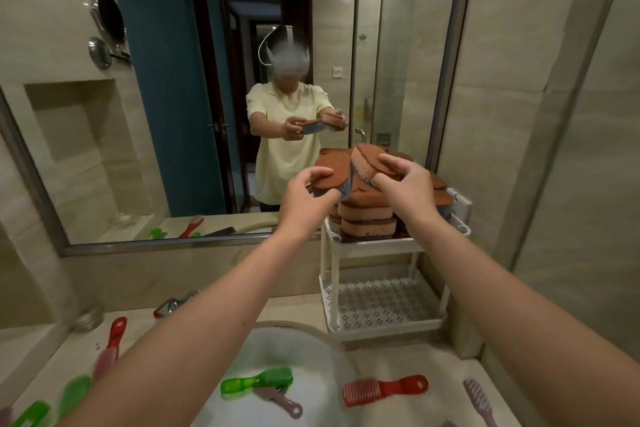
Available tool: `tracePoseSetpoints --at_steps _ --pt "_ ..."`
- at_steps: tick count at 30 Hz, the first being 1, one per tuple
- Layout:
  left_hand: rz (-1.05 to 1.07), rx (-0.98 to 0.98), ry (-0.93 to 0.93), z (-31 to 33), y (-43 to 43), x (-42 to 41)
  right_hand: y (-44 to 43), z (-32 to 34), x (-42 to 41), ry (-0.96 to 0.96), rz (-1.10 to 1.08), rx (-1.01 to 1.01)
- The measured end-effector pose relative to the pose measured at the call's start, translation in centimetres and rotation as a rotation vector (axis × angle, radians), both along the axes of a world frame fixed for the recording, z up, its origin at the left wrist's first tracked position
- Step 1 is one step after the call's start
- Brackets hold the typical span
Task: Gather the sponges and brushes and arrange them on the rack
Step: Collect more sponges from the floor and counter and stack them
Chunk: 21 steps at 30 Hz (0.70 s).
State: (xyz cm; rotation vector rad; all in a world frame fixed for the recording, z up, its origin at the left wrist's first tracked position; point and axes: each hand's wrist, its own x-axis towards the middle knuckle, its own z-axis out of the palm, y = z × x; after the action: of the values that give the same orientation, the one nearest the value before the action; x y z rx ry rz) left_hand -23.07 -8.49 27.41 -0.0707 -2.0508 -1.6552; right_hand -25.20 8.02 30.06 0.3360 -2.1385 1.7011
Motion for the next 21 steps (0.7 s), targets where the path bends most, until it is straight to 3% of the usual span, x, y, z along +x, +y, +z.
tracePoseSetpoints --at_steps 11,21 --pt "0.066 -0.07 -0.107 -0.9 1.5 -9.1 1.4 -0.6 -11.2 -0.079 -0.015 0.125" --pt "0.174 -0.157 -0.161 -2.5 1.8 -14.2 1.0 -3.0 -15.2 -0.048 -0.051 0.472"
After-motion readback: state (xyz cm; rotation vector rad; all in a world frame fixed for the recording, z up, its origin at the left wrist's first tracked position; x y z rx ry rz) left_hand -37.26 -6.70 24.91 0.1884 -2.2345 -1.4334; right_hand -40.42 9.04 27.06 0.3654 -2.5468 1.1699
